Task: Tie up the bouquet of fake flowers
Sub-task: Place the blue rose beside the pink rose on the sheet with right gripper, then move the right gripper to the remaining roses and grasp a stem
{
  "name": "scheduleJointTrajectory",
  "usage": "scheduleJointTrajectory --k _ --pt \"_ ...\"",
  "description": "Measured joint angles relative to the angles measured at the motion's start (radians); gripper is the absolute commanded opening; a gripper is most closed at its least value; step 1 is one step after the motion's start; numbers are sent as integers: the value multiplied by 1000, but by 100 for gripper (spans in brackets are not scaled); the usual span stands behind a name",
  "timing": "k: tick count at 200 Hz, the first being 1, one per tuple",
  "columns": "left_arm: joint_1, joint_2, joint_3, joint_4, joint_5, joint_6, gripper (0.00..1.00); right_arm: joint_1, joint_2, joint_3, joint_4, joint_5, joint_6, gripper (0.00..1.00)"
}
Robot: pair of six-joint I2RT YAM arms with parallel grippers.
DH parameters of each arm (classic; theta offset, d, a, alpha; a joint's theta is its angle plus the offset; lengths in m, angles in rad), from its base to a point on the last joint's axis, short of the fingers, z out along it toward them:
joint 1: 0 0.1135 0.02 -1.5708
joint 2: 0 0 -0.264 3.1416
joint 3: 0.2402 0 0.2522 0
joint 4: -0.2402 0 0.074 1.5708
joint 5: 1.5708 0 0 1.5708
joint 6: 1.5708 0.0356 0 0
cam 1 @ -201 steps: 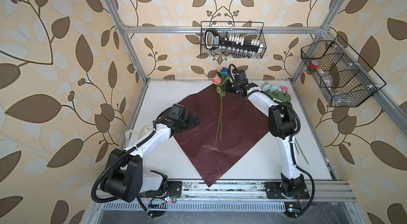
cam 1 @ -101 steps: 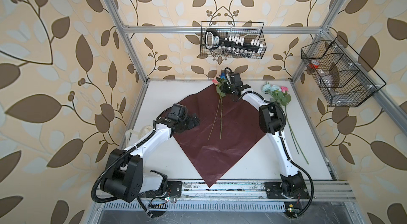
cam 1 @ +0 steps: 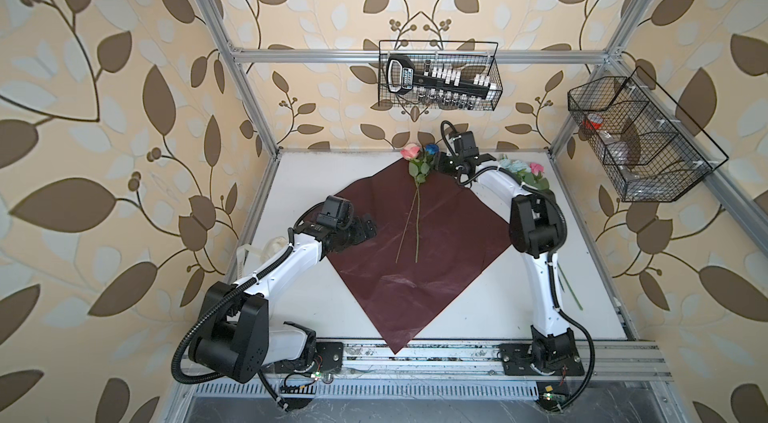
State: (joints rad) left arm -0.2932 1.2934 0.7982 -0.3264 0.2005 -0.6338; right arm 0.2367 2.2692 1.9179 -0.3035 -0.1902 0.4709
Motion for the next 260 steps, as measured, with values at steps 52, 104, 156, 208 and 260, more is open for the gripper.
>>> scheduleJointTrajectory --k 52,104,156,208,260 --pt "0 -23 -3 1 1 -1 99 -131 -428 -441 8 136 -71 62" --pt "0 -42 -20 0 1 -3 99 -315 -631 -767 -6 324 -130 65" --pt "0 -47 -22 3 2 -5 99 -482 -595 -814 -2 354 -188 61" --pt "0 -47 -22 4 3 -5 99 -494 -421 -735 -7 323 -238 55" --pt "0 -47 -22 0 3 -5 99 -494 -331 -650 -11 290 -268 52"
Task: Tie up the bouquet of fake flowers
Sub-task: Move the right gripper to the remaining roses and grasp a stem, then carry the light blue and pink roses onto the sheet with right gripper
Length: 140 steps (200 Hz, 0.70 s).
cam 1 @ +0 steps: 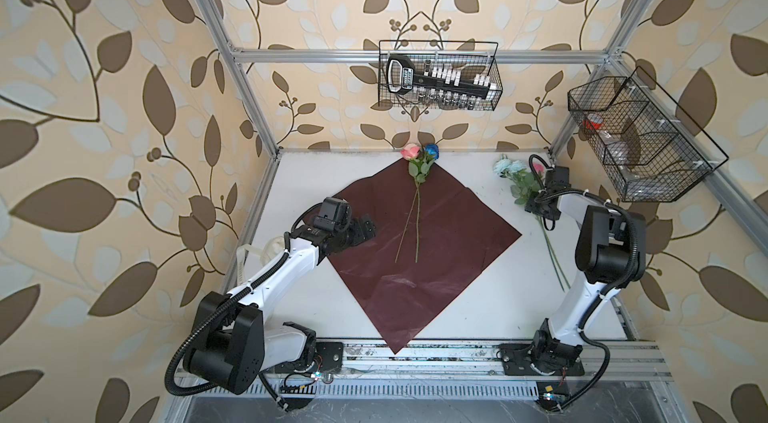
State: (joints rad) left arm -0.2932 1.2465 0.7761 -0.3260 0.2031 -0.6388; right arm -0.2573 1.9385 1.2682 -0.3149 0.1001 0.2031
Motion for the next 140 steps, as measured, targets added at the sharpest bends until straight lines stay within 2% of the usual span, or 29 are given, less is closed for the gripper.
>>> scheduleJointTrajectory --k 37,80,111,140 --pt "0 0 0 0 0 0 99 0 64 51 -8 -7 -23 50" --pt "0 6 0 0 0 0 99 3 91 76 -23 -41 -50 34" --pt "0 6 0 1 0 0 99 26 91 76 -31 -39 -51 32" --pt "0 7 0 0 1 0 99 51 90 77 -35 -21 -56 16"
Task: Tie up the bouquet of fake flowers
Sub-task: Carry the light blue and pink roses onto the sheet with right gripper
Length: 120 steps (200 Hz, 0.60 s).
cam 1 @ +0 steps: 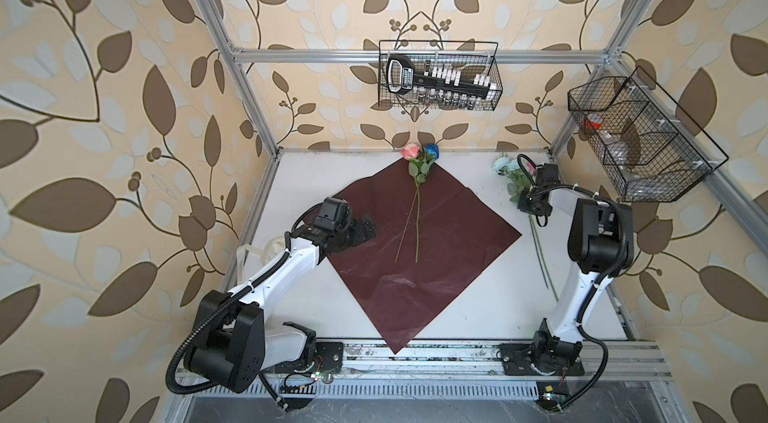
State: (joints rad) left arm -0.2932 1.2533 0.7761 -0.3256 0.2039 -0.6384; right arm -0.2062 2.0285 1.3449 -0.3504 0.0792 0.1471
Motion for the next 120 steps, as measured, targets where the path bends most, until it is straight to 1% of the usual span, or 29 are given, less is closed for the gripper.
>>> scheduleJointTrajectory --k 26,90,107,120 --pt "0 0 0 0 0 0 99 11 -2 0 -8 6 4 12" --pt "0 0 0 0 1 0 99 33 -15 37 -80 56 -33 11" --pt "0 0 0 0 1 0 99 47 -43 40 -97 75 -50 1" --pt "0 0 0 0 1 0 99 55 -71 43 -106 83 -52 0"
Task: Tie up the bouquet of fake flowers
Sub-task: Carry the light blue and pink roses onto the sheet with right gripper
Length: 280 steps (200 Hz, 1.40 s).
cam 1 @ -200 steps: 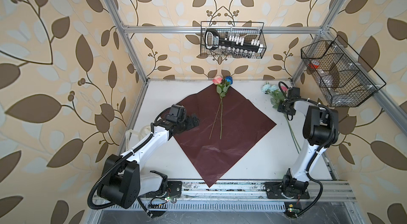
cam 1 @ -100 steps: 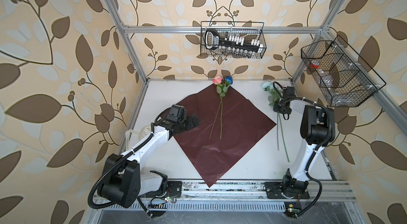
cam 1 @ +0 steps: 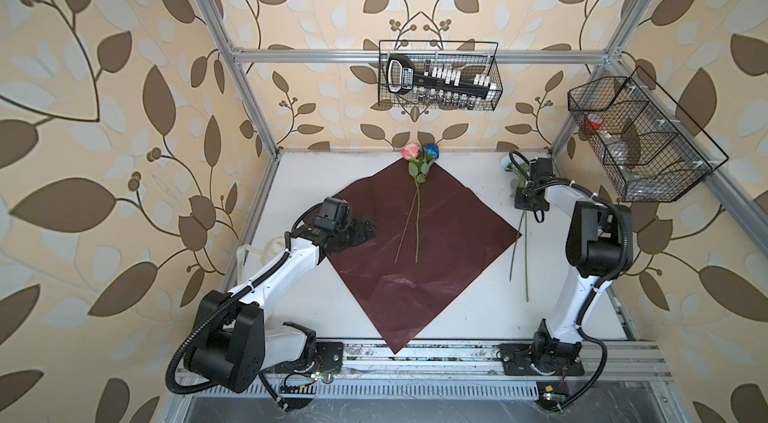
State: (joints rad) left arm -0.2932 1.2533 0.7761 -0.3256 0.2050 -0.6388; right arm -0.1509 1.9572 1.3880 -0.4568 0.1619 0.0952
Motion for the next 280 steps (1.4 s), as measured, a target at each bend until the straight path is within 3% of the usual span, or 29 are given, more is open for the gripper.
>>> scheduleJointTrajectory --k 59,105,139,198,280 --pt "0 0 0 0 0 0 99 21 -96 13 -22 -3 -9 0" --pt "0 0 0 2 1 0 99 80 -233 -39 46 -210 119 0" --pt "0 0 0 8 2 0 99 219 -275 -61 163 -313 268 0" --pt "0 0 0 8 2 0 99 476 -104 -8 314 -376 490 0" --pt "0 0 -6 8 6 0 99 598 176 259 349 -314 650 0"
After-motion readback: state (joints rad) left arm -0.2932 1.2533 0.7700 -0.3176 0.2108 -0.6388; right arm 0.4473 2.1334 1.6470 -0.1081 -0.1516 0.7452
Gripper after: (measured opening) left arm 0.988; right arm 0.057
